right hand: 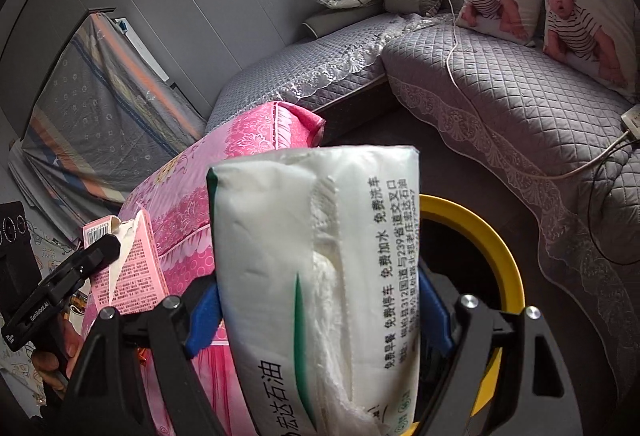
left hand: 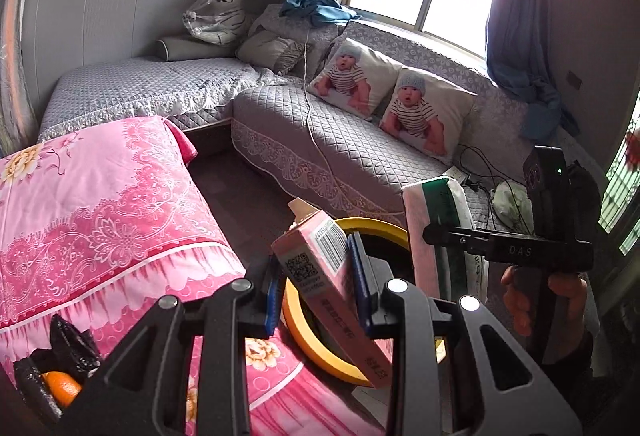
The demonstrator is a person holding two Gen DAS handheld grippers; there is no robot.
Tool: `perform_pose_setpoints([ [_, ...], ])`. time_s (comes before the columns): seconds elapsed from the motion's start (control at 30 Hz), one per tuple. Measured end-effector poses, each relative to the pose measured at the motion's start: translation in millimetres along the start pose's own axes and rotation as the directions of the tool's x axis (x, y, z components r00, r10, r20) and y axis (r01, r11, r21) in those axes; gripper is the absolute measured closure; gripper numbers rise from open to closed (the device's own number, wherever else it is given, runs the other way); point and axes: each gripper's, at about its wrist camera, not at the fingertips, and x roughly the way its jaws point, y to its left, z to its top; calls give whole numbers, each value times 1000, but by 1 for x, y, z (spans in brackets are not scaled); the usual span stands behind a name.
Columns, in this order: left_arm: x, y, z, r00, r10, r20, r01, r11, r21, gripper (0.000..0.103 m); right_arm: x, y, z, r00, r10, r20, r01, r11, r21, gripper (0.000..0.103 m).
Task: Collect trash
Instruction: 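Carry box and bag over the yellow bin and open both grippers, then move both tools back to the trash pile on the bed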
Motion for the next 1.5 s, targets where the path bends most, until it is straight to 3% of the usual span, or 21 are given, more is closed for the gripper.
perform_pose_setpoints([
  [0.37,64,-22,-8,997,3,-74,-2,1000,18,75,28,-40,-10,998,-55,-42,59,993,100,26],
  [0.87,106,-32,-17,990,1,-141,1,1000,13,72,40,-62,-15,995,-63,-82,75,985,155,25],
  [0.97,107,-29,-16,991,18,-134,-18,1000,-1,62,38,-65,-14,994,-74,-77,87,981,172,22],
  [1.07,102,-23,-16,993,25,-115,-29,999,-34,29,35,-74,-11,993,-82,-81,98,970,221,19],
  [1.17,100,-20,-15,994,21,-109,-25,999,-44,26,29,-84,-10,994,-89,-70,104,963,250,17],
  [1.27,93,-18,-16,996,42,-79,-47,997,-64,12,20,-87,-10,996,-81,-44,90,960,266,15],
  [1.5,52,-6,-13,993,116,-6,-116,987,-112,9,2,-79,-9,996,-89,4,86,966,244,14],
])
